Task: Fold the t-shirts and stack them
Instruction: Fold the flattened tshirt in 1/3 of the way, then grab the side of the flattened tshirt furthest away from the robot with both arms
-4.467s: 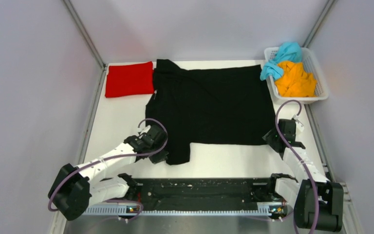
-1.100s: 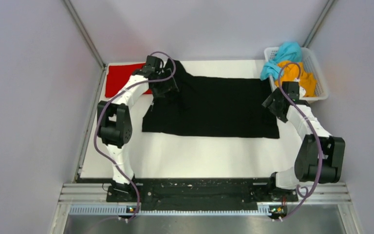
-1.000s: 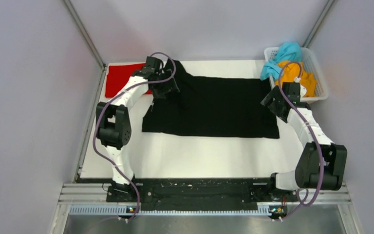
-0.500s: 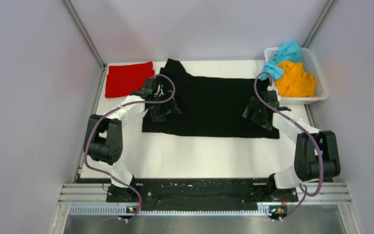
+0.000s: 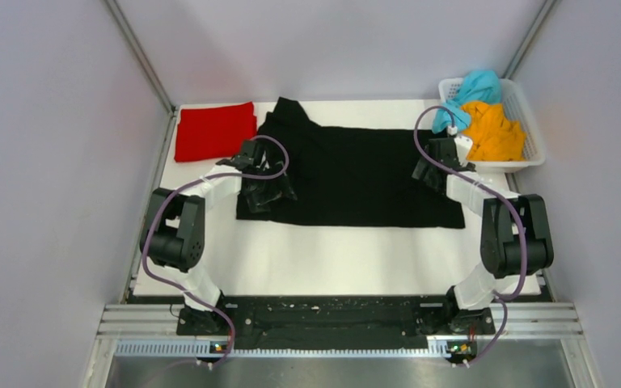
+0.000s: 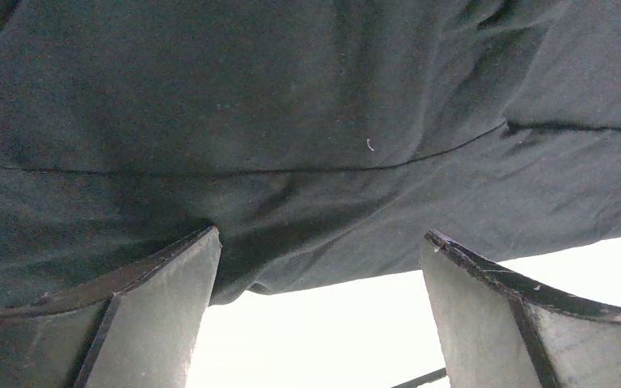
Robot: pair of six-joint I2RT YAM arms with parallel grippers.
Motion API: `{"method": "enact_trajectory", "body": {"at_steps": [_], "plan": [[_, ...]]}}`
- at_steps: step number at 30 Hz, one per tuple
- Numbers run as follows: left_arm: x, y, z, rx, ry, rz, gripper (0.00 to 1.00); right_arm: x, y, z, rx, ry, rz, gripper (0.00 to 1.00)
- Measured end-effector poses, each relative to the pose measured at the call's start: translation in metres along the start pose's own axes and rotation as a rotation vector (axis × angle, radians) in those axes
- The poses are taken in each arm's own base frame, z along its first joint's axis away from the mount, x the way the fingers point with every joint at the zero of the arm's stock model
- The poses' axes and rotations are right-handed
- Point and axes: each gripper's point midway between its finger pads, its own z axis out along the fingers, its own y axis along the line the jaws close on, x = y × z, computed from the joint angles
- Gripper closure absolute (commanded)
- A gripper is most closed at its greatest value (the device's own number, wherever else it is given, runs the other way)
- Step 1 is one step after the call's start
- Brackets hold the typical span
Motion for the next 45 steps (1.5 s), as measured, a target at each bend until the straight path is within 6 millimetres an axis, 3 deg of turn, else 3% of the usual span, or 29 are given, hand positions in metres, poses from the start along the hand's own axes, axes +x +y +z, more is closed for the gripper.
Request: {"method": "enact_trajectory", "body": {"at_steps": [5, 9, 13, 16, 21, 24, 31, 45], "plan": [[-0.001, 0.003, 0.0, -0.016, -0.007, -0.001, 0.01, -0.008, 0.012, -0.004, -0.058, -0.019, -0.004, 0.01], [-0.016, -0.009, -0.005, -0.002, -0.034, 0.011, 0.01, 0.0, 0.036, -0.024, -0.173, -0.012, -0.028, 0.01], [-0.044, -0.033, -0.007, 0.059, -0.095, 0.033, 0.01, 0.02, 0.072, -0.051, -0.315, 0.006, -0.076, 0.01], [-0.054, -0.04, 0.004, 0.08, -0.093, 0.037, 0.01, 0.041, 0.09, -0.061, -0.387, 0.044, -0.101, 0.01], [-0.046, -0.027, 0.031, 0.054, -0.04, 0.017, 0.01, 0.073, 0.1, -0.06, -0.43, 0.124, -0.12, 0.01], [-0.043, -0.025, 0.03, 0.068, -0.063, 0.016, 0.01, 0.091, 0.097, -0.057, -0.428, 0.164, -0.125, 0.01], [-0.005, -0.005, 0.01, 0.089, -0.095, -0.024, 0.01, 0.103, 0.096, -0.072, -0.483, 0.15, -0.103, 0.01], [0.115, 0.05, -0.045, 0.013, -0.101, -0.145, 0.01, 0.193, 0.058, -0.168, -0.654, 0.371, -0.161, 0.01]]}}
